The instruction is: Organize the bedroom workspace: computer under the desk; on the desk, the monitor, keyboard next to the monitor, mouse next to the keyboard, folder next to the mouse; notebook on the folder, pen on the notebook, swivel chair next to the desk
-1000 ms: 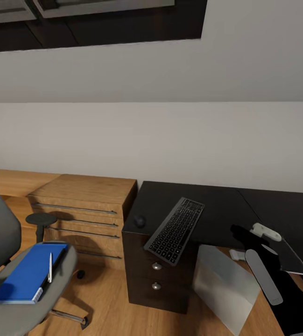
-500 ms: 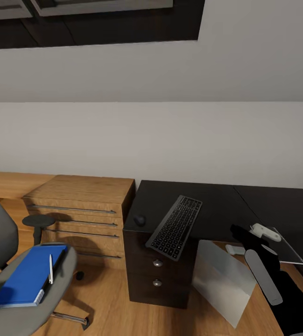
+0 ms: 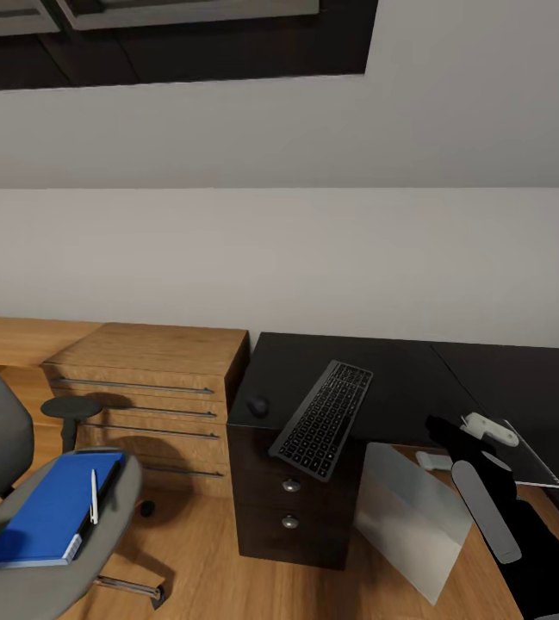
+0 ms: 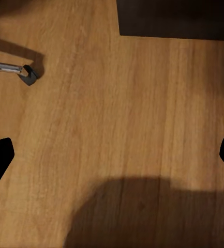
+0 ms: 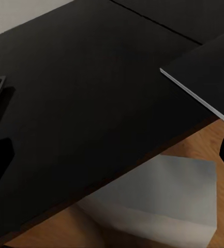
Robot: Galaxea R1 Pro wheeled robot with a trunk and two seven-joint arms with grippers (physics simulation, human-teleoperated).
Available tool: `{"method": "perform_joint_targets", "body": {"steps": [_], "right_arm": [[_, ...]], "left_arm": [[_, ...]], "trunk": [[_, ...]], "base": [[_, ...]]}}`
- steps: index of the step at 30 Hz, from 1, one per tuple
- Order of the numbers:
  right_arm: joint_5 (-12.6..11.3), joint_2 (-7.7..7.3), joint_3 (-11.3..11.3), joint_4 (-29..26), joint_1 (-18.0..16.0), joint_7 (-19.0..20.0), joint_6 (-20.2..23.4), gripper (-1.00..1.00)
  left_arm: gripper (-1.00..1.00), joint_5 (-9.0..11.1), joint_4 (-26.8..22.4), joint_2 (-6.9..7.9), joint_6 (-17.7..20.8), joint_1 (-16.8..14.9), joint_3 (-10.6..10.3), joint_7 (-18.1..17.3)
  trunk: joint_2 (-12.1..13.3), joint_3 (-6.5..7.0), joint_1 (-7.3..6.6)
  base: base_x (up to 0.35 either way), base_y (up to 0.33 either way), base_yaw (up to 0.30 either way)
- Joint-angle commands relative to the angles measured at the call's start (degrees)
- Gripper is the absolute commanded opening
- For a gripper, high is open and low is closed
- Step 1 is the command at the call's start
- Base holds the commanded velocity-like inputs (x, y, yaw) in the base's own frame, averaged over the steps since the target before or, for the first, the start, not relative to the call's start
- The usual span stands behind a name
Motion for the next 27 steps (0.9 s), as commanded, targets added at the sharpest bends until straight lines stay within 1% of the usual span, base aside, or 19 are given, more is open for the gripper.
{"method": "perform_joint_targets", "body": {"steps": [1, 13, 27], "right_arm": [[-0.33, -0.07, 0.14, -0.06, -0.05, -0.46, 0.17, 1.00], [-0.24, -0.07, 0.22, -0.06, -0.05, -0.41, 0.38, 1.00], [-0.04, -0.15, 0.25, -0.19, 0.04, -0.37, 0.56, 1.00]], "left_arm": [[1.00, 0.61, 0.09, 0.00, -0.37, -0.08, -0.47, 0.35], [1.00, 0.54, 0.09, 0.00, -0.37, -0.07, -0.48, 0.35], [1.00, 0.56, 0.09, 0.00, -0.37, -0.07, -0.45, 0.35]], "trunk": [[-0.03, -0.06, 0.00], [-0.03, 0.29, 0.00], [-0.03, 0.39, 0.00]], "base": [[0.000, 0.000, 0.000], [0.000, 0.000, -0.069], [0.000, 0.000, -0.006]]}}
